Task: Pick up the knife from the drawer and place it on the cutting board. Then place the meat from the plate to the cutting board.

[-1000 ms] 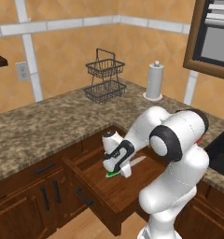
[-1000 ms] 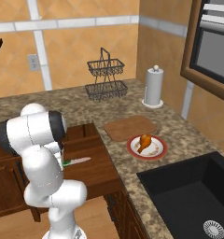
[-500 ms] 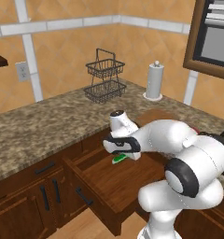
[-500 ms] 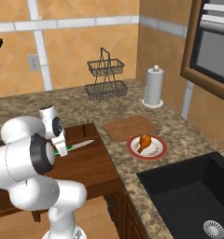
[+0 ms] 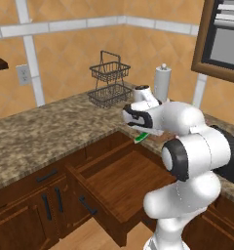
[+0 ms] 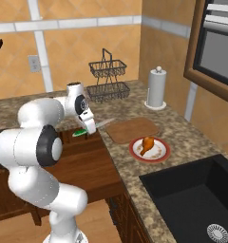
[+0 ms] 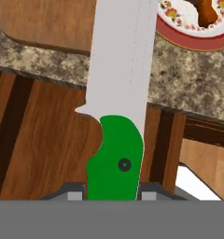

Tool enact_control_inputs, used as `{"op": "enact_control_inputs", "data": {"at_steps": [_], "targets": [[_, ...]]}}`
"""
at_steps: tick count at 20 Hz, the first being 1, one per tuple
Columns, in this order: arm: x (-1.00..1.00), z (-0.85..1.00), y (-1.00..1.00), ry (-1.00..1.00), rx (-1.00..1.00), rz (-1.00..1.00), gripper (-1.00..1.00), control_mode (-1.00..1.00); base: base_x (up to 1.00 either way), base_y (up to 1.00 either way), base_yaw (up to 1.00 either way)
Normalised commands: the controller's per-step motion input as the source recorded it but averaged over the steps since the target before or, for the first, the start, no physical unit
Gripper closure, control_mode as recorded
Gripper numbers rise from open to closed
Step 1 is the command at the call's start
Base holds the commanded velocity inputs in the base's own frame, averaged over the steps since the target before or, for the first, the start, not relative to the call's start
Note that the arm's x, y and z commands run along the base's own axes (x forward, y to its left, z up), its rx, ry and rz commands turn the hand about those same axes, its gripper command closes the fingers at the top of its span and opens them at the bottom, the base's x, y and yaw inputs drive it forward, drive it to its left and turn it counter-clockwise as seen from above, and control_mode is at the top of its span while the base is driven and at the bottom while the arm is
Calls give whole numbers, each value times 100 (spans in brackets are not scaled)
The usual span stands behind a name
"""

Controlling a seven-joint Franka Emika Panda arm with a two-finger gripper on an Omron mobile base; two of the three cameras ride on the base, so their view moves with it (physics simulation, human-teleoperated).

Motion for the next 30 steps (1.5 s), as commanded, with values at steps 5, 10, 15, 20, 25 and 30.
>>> {"op": "enact_control_inputs", "data": {"at_steps": [5,10,15,20,25,30], "targets": [[99,1,-89,11,23,3,100,-100,0,0,0],[100,-10,-58,2,10,10,100,-100,0,0,0],[76,-26,-39,0,0,7,100,-100,0,0,0],[95,-42,-58,0,0,7,100,-100,0,0,0],[29,-65,-18,-5,-1,-4,100,-100,0,0,0],[23,-21,14,-6,0,-3,100,-100,0,0,0]]}}
